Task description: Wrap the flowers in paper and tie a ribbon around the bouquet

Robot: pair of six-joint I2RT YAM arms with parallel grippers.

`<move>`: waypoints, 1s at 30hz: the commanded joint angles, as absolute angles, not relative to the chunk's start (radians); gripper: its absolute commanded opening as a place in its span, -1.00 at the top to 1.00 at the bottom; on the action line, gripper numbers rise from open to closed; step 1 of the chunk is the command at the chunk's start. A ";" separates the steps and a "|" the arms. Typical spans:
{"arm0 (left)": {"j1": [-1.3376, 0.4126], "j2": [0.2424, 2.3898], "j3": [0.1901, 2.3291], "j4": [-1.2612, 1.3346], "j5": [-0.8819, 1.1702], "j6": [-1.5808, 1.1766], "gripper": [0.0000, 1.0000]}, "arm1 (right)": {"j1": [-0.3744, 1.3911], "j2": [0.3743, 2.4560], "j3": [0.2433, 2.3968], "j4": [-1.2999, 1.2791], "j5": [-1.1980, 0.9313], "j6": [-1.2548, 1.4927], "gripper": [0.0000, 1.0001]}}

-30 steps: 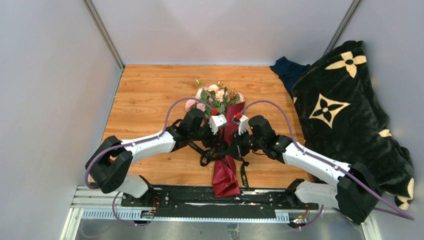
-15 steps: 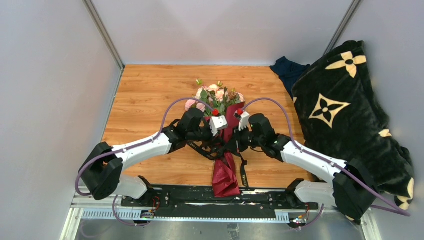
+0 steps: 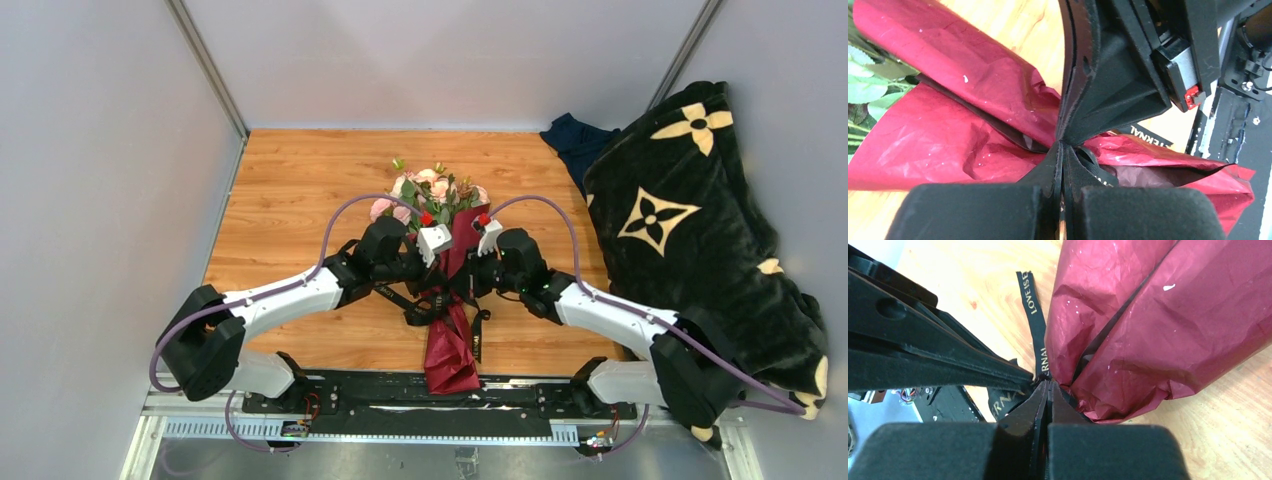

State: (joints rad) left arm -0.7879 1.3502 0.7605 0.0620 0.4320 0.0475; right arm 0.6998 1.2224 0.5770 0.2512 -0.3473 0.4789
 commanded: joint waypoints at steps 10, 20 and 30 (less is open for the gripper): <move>-0.792 1.368 0.700 0.127 0.292 0.052 1.00 | 0.691 1.183 0.592 -0.035 -0.385 0.363 0.20; -0.792 1.348 0.707 0.126 0.299 0.066 1.00 | 0.668 1.208 0.570 -0.133 -0.454 0.195 0.28; -0.792 1.331 0.721 0.125 0.305 0.077 1.00 | 0.669 1.189 0.517 -0.079 -0.460 0.196 0.93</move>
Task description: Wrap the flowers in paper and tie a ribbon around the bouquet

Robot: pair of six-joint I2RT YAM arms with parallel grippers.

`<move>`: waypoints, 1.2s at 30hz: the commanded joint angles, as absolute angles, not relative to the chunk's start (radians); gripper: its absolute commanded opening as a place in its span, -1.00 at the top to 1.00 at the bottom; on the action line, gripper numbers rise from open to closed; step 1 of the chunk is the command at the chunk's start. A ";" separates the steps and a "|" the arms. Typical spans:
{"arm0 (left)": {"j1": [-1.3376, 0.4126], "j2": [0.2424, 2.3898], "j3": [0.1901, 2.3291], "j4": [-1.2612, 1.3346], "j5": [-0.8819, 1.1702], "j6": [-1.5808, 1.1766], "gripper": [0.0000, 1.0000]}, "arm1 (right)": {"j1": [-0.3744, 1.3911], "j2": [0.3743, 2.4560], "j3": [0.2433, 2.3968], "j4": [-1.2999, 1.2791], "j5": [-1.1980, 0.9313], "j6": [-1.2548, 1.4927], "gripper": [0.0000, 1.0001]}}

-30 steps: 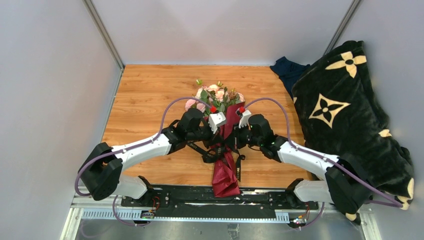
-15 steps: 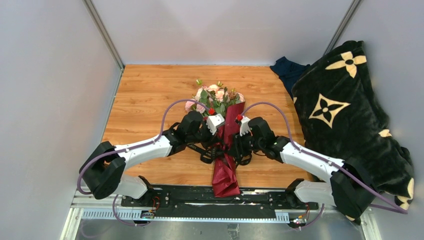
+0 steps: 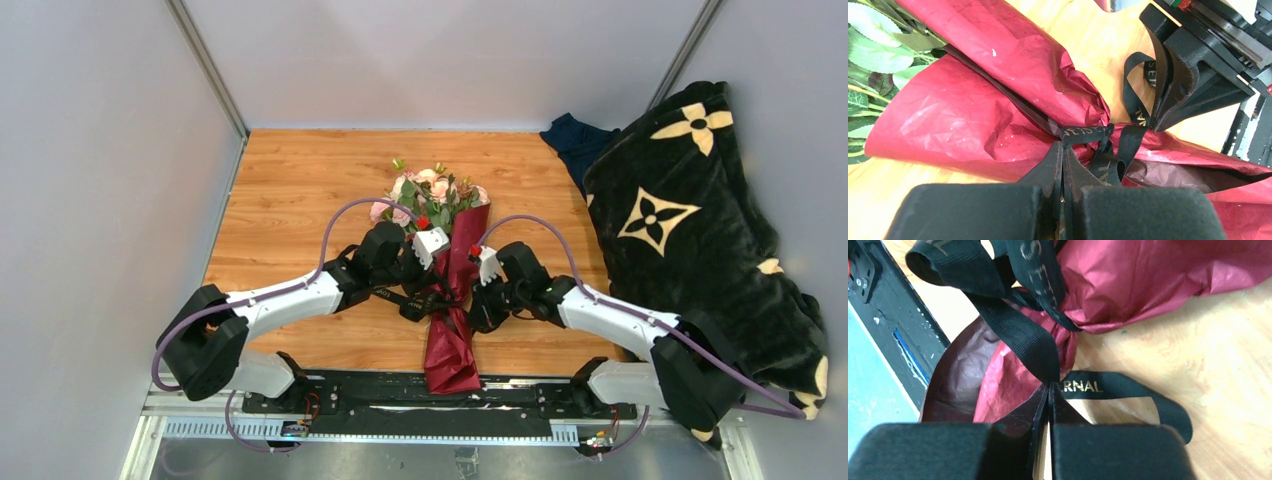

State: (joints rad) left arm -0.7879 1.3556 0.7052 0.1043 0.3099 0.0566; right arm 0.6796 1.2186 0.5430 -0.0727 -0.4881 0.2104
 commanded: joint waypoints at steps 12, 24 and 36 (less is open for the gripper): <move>-0.793 1.314 0.728 0.138 0.346 0.066 1.00 | 0.733 1.040 0.576 0.079 -0.362 0.318 1.00; -0.793 1.308 0.732 0.141 0.330 0.063 1.00 | 0.790 1.256 0.612 0.337 -0.399 0.336 1.00; -0.793 1.303 0.710 0.165 0.363 0.051 1.00 | 0.789 1.384 0.627 0.400 -0.244 0.444 1.00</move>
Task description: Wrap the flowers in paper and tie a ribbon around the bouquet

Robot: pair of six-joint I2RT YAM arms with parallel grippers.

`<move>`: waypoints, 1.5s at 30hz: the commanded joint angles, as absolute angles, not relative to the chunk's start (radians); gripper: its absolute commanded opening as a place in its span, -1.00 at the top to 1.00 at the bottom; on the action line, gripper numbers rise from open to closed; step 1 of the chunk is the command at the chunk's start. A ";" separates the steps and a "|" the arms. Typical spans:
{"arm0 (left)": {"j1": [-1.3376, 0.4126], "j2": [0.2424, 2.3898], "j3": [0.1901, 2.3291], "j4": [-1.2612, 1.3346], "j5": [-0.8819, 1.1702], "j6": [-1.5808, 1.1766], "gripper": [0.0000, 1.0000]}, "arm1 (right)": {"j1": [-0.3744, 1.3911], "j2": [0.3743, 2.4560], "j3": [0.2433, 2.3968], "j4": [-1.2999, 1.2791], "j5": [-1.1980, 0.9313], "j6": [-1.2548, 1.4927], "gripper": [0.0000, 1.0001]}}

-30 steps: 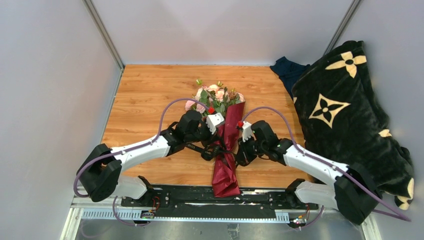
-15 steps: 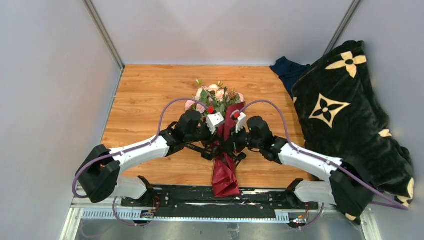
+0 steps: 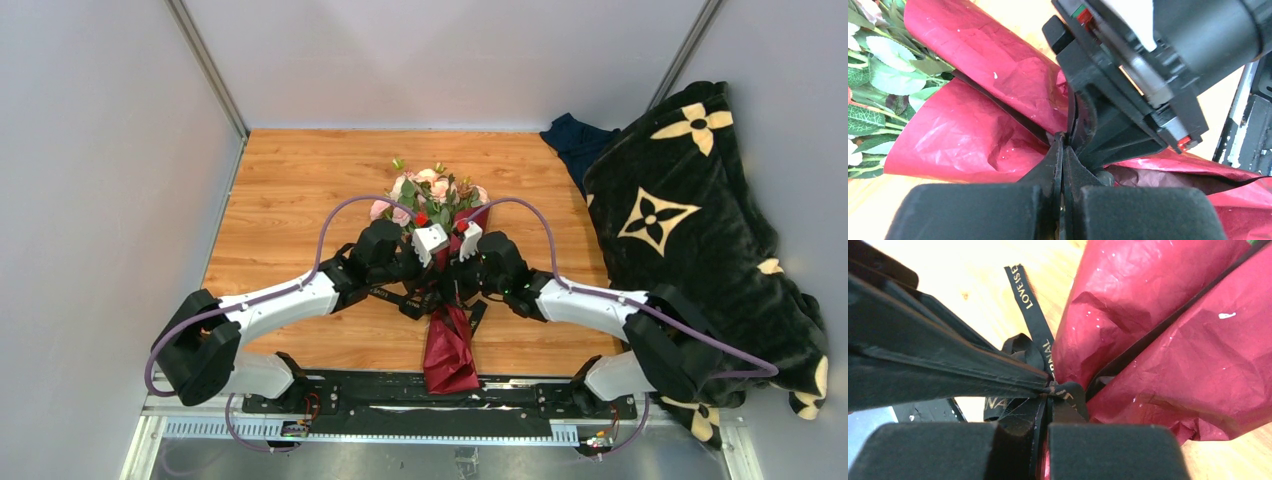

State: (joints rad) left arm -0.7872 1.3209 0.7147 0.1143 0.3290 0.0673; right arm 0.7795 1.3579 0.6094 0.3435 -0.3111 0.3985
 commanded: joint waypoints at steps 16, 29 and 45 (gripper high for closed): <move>-0.814 1.353 0.604 0.259 0.457 0.135 0.98 | 0.732 1.431 0.602 0.445 -0.271 0.531 0.90; -0.847 1.379 0.551 0.278 0.386 0.440 0.87 | 0.732 1.252 0.596 0.108 -0.290 0.486 0.68; -0.855 1.360 0.552 0.287 0.447 0.645 0.74 | 0.651 1.388 0.977 -0.210 -0.526 0.168 0.49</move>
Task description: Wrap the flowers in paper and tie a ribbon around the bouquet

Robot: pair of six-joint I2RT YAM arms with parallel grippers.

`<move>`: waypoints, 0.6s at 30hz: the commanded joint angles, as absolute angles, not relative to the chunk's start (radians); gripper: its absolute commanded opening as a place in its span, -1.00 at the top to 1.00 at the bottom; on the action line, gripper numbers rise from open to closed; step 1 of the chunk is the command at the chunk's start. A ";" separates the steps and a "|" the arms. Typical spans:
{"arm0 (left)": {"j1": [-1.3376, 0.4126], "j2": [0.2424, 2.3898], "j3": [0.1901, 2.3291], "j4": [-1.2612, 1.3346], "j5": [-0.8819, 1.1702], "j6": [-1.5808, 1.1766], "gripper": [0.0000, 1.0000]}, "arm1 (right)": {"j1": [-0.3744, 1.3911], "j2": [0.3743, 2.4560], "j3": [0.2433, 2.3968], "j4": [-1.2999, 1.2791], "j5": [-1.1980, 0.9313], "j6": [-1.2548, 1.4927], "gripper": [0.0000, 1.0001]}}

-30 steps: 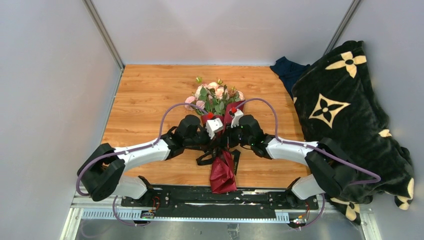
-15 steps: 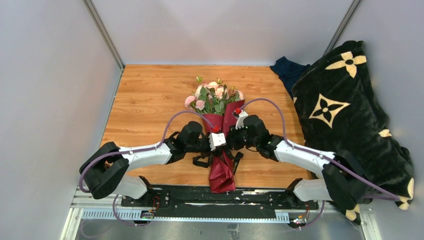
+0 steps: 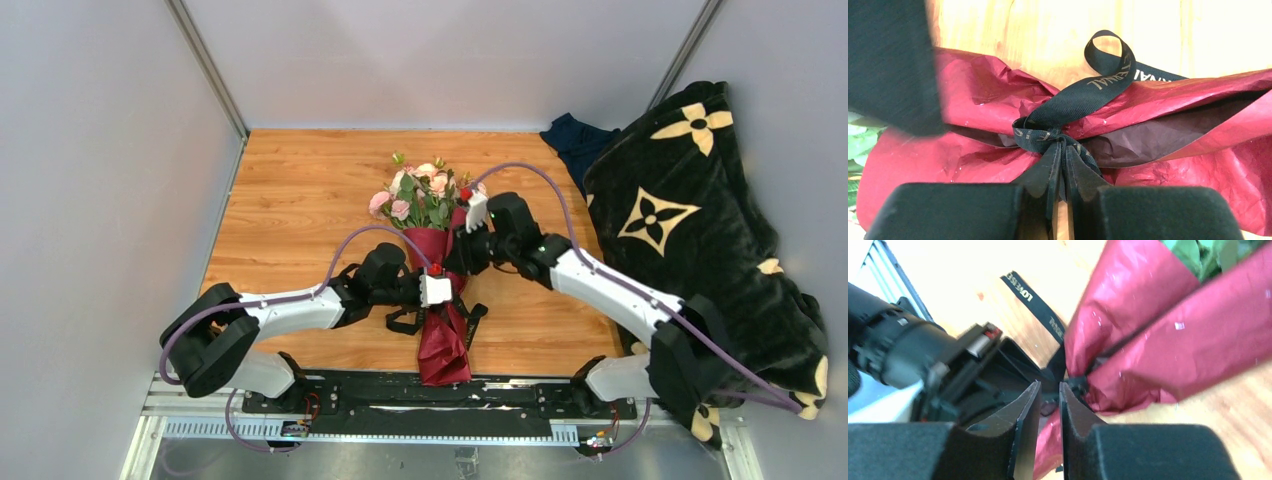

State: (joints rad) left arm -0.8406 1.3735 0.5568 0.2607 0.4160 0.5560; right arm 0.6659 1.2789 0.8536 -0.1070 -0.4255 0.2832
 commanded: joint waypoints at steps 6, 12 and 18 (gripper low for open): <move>-0.864 1.374 0.566 0.316 0.468 0.652 0.61 | 0.654 1.559 1.090 -0.251 -0.641 0.122 0.40; -0.870 1.381 0.565 0.316 0.456 0.645 0.54 | 0.658 1.553 1.054 -0.325 -0.637 0.081 0.30; -0.870 1.380 0.561 0.316 0.468 0.653 0.35 | 0.658 1.500 0.979 -0.321 -0.573 0.100 0.30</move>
